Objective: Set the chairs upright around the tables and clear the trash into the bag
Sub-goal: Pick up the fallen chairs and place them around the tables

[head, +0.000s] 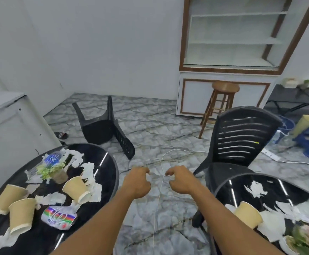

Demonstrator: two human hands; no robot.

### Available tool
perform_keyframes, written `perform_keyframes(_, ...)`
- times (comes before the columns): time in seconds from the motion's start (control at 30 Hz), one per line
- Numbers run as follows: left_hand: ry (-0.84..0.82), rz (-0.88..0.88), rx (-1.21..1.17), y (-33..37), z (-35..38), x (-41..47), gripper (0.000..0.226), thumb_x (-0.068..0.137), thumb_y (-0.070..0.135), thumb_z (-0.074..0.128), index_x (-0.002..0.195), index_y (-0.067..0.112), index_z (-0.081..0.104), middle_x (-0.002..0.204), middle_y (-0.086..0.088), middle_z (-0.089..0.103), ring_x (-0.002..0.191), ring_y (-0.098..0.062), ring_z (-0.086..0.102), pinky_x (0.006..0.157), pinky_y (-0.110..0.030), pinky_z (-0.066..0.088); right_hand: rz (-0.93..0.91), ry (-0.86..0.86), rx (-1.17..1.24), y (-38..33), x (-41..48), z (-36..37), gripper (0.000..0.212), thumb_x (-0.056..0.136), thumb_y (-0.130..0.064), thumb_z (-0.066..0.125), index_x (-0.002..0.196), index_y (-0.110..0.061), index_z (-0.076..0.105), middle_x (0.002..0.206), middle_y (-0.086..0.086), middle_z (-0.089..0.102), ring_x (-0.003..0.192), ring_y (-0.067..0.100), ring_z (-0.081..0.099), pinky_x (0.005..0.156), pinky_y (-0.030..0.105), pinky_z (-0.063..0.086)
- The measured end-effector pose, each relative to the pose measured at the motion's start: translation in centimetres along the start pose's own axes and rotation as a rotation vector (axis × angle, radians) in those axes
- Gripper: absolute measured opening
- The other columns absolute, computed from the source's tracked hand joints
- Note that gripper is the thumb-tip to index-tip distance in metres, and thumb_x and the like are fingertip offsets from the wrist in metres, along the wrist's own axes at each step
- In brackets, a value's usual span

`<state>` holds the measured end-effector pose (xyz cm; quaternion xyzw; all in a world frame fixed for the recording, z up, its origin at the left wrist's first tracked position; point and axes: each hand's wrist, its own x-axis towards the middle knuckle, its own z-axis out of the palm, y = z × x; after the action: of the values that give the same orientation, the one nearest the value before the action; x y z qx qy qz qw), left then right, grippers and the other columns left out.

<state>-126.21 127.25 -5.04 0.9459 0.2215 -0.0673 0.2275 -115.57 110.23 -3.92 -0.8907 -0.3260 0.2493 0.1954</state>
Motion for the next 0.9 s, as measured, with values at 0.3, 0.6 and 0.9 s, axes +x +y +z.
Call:
perform_keyframes(0.3,0.001,-0.048,-0.012,-0.9,-3.6,18.7,0.054,0.086,0.024,0.063,0.138,0.018,0.051,0.14,-0.006,0.05,0.131,-0.022,0.044,0.099,-0.033,0.044,-0.032,-0.055,-0.003,0.7,18.1,-6.4,0.047,0.085,-0.01,0.059,0.131,-0.018,0.061,0.135,0.005,0.058,0.124,0.02,0.054,0.099,0.031,0.047)
perform_keyframes(0.6,-0.008,-0.099,-0.053,-4.7,-9.2,40.4,0.057,0.078,0.026,0.06,0.134,0.02,0.054,0.137,-0.004,0.054,0.126,-0.022,0.048,0.1,-0.035,0.047,-0.032,-0.061,-0.066,-0.2,39.7,-14.8,0.049,0.084,-0.011,0.058,0.132,-0.021,0.059,0.135,0.005,0.058,0.122,0.02,0.055,0.098,0.032,0.048)
perform_keyframes(0.9,0.052,-0.245,-0.113,-7.3,-13.3,58.9,0.053,0.081,0.02,0.059,0.133,0.018,0.055,0.133,-0.007,0.054,0.123,-0.025,0.05,0.097,-0.035,0.048,-0.151,-0.169,-0.125,1.4,61.7,-20.9,0.047,0.085,-0.011,0.058,0.131,-0.02,0.06,0.134,0.005,0.058,0.121,0.02,0.056,0.1,0.034,0.048)
